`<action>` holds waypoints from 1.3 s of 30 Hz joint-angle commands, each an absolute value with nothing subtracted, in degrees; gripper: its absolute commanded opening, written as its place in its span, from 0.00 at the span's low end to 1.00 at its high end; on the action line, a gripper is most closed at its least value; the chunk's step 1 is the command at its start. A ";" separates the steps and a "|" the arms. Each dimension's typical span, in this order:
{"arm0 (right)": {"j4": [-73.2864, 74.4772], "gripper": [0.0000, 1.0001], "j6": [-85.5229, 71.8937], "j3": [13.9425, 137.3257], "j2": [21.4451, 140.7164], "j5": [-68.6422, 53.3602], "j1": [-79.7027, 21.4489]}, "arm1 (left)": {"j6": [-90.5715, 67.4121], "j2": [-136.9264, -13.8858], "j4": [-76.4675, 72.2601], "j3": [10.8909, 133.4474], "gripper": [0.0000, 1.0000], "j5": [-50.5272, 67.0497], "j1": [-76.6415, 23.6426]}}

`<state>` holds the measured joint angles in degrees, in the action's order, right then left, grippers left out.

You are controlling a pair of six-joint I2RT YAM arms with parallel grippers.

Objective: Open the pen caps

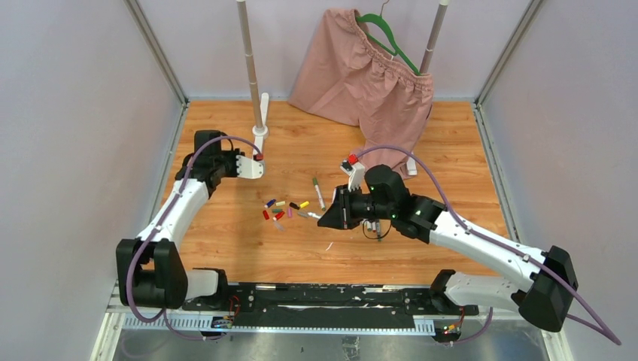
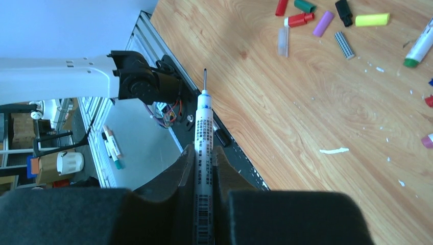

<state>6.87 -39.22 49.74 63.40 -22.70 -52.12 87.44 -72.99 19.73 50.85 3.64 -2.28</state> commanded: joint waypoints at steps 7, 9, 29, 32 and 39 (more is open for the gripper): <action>9.36 0.00 -35.93 50.12 65.08 -24.69 -52.24 | 83.58 -60.77 38.99 54.13 0.00 26.66 -5.25; 8.81 0.00 -35.60 50.93 66.05 -24.78 -51.85 | 83.65 -60.21 41.24 54.25 0.00 25.50 -7.40; 5.07 0.00 -31.50 62.51 93.60 29.56 -53.26 | 60.10 -68.50 40.83 53.28 0.00 21.89 -9.87; 4.84 0.00 -30.40 65.86 98.68 29.74 -53.18 | 58.42 -68.48 40.85 53.55 0.00 21.01 -9.84; 3.16 0.10 -32.10 66.47 104.90 27.20 -52.50 | 55.43 -68.29 41.10 52.79 0.00 20.61 -9.84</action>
<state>4.45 -31.40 66.32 102.91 25.96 -52.25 58.11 -69.14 40.82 53.87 20.99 -9.58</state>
